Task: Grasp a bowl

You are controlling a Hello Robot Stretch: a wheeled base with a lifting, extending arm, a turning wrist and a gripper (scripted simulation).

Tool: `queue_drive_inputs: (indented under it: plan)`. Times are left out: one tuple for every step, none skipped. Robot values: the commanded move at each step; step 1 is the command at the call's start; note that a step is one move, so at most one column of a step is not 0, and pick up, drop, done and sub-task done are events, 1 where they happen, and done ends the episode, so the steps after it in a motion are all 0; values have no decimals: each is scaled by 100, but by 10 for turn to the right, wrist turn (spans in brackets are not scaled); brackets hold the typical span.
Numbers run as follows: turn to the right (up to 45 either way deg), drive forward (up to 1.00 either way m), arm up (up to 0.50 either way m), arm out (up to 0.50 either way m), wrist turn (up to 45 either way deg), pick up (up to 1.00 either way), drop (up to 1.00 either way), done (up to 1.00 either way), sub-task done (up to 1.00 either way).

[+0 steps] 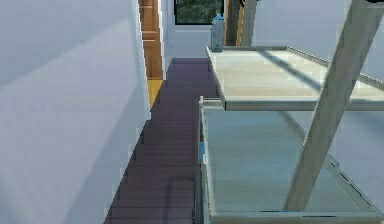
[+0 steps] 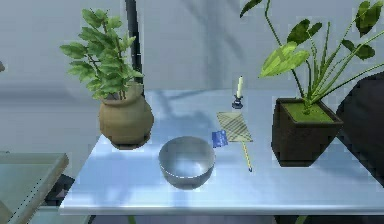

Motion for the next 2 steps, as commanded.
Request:
queue_drive_inputs:
  plan:
    - [0,0,38,0,0,0,0,0,0]
    - [0,0,0,4,0,0,0,0,0]
